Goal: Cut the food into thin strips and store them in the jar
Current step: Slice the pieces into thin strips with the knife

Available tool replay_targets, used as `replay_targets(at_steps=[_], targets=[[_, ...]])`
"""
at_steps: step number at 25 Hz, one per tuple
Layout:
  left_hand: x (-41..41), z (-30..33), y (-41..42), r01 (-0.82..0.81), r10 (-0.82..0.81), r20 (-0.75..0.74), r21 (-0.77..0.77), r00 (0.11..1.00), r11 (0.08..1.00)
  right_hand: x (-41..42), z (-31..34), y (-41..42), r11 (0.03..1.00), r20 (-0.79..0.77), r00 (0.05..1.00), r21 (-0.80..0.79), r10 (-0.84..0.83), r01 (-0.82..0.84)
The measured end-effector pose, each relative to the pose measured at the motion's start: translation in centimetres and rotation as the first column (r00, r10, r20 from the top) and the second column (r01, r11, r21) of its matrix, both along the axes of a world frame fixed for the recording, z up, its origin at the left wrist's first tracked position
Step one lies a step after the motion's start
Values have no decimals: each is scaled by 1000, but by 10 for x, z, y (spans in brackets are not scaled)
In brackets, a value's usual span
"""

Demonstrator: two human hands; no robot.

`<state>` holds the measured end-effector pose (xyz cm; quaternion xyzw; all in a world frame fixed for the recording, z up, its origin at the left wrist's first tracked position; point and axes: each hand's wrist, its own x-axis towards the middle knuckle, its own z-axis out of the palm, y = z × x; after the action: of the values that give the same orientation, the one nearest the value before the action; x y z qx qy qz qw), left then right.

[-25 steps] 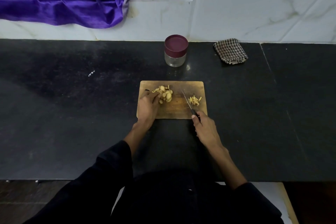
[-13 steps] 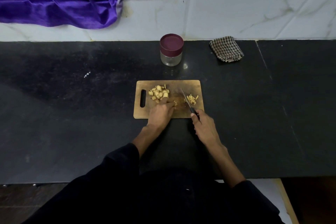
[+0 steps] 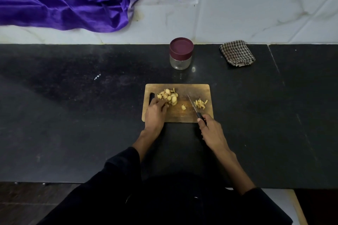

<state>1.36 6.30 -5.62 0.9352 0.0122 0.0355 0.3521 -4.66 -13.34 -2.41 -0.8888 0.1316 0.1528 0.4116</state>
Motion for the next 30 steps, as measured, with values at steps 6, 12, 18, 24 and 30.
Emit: replay_targets(at_steps=[6,12,18,24,30], targets=[[-7,10,-16,98,-88,157,-56,984,994,-2,4,-2,1000,-15,1000,-2,-16,16],[-11,7,-45,219,-228,106,84,968,972,-4,7,-2,1000,-2,1000,4,-31,31],[-15,-3,-47,242,-253,51,162,966,957,-4,7,-2,999,-8,999,3,-32,32],[-7,2,-43,245,-242,-50,70,969,967,-4,7,-3,1000,-18,999,11,-28,28],[-1,0,-42,244,-241,-56,52,969,968,-4,9,-2,1000,-18,1000,14,-26,26]])
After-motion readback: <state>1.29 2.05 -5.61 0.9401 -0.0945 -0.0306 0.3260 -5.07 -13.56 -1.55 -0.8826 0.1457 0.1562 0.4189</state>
